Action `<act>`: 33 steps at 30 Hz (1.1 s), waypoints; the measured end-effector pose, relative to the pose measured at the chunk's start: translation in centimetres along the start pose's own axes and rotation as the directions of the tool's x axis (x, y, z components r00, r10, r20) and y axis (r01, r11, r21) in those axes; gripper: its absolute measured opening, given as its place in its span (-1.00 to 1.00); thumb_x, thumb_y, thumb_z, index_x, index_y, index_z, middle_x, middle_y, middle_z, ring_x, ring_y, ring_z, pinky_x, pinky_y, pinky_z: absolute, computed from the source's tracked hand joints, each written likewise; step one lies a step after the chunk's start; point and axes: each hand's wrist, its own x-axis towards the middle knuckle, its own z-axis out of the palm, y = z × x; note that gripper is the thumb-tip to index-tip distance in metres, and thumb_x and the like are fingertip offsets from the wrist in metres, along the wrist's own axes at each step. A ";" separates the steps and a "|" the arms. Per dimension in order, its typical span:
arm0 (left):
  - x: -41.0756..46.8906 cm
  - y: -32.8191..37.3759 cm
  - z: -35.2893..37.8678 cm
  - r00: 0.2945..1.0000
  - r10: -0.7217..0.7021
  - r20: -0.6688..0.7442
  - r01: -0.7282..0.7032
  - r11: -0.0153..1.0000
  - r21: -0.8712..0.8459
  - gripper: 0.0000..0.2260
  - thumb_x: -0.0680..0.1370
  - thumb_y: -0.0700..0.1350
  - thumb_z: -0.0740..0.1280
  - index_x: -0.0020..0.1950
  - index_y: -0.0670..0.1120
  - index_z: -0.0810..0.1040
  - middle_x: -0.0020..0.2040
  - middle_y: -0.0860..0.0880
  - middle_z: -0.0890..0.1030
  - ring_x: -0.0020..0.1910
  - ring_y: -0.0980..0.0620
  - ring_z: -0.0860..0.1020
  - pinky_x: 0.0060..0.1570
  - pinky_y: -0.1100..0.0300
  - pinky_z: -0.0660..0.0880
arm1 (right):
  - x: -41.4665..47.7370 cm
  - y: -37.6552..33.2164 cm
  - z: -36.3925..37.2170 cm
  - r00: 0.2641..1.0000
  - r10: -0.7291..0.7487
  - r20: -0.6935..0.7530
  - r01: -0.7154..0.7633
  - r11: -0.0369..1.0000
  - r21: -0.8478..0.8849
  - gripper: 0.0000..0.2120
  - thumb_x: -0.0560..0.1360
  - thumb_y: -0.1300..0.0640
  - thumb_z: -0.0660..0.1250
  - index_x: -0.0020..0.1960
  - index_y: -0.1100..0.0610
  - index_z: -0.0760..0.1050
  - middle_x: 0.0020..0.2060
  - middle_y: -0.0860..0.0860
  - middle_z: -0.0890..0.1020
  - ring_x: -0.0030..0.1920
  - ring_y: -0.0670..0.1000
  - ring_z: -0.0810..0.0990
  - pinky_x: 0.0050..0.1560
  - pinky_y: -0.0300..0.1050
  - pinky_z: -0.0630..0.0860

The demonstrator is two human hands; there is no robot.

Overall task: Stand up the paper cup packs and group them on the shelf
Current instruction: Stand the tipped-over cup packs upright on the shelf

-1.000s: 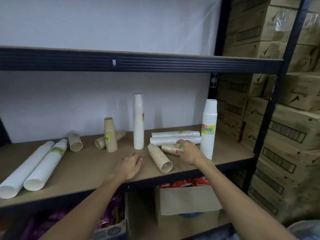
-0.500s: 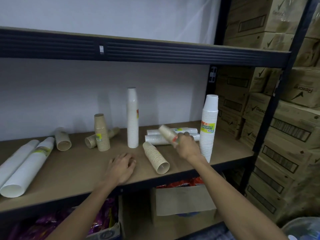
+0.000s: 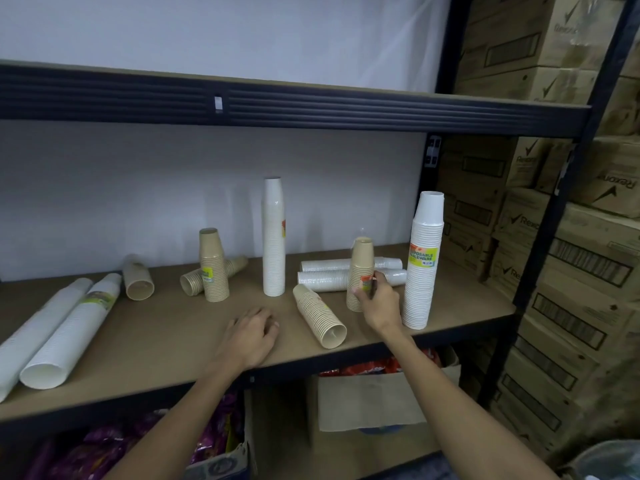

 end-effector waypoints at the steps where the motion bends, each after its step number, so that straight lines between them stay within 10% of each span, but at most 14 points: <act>1: -0.1 0.0 0.0 1.000 0.000 0.007 0.000 1.000 -0.001 -0.76 0.62 0.06 0.13 0.20 0.03 0.47 0.23 0.05 0.51 0.22 0.00 0.46 0.15 0.06 0.30 | -0.1 -0.1 -0.1 1.000 0.011 0.005 -0.011 1.000 -0.001 -0.58 0.52 0.10 0.44 0.32 0.16 0.43 0.15 0.05 0.64 0.18 0.07 0.61 0.15 -0.13 0.49; 9: -0.8 0.1 -0.7 0.999 -0.033 0.019 0.034 0.997 -0.066 -0.71 0.55 0.12 0.10 0.13 0.03 0.49 0.18 0.02 0.58 0.12 -0.09 0.55 0.14 0.04 0.43 | -3.9 -2.2 0.2 0.989 0.033 -0.143 -0.042 0.997 -0.064 -0.76 0.55 -0.01 0.35 -0.03 0.17 0.61 -0.07 0.09 0.68 0.06 0.12 0.63 -0.02 -0.13 0.49; 13: -1.2 -0.3 -1.4 0.999 -0.039 0.033 0.040 0.999 -0.033 -0.75 0.59 0.06 0.14 0.17 0.02 0.47 0.23 0.02 0.55 0.17 -0.10 0.53 0.21 0.01 0.40 | -3.7 -5.5 0.3 0.937 0.240 0.253 -0.185 0.957 -0.222 -0.53 0.46 -0.32 0.32 -0.15 0.13 0.55 -0.22 0.03 0.63 -0.16 0.03 0.64 -0.08 -0.05 0.61; 20: -1.9 -3.4 -2.6 0.996 -0.073 0.050 0.075 0.996 -0.040 -0.75 0.60 0.01 0.17 0.25 0.00 0.46 0.26 0.00 0.56 0.23 -0.08 0.50 0.26 0.01 0.36 | -3.5 -7.8 2.0 0.749 0.382 0.542 -0.212 0.912 -0.351 -0.53 0.42 -0.10 0.48 0.16 0.19 0.49 0.05 0.04 0.62 -0.03 0.00 0.64 -0.13 -0.15 0.64; 33: -1.6 -3.4 -2.0 0.990 -0.123 0.062 0.123 0.992 0.004 -0.61 0.64 0.02 0.08 0.44 -0.07 0.33 0.47 -0.05 0.36 0.41 -0.05 0.36 0.38 0.01 0.22 | -5.0 -6.1 10.2 0.953 -0.072 0.294 0.053 0.996 0.070 -0.44 0.43 0.06 0.52 0.34 0.16 0.41 0.19 0.01 0.62 0.18 -0.02 0.59 0.13 -0.27 0.45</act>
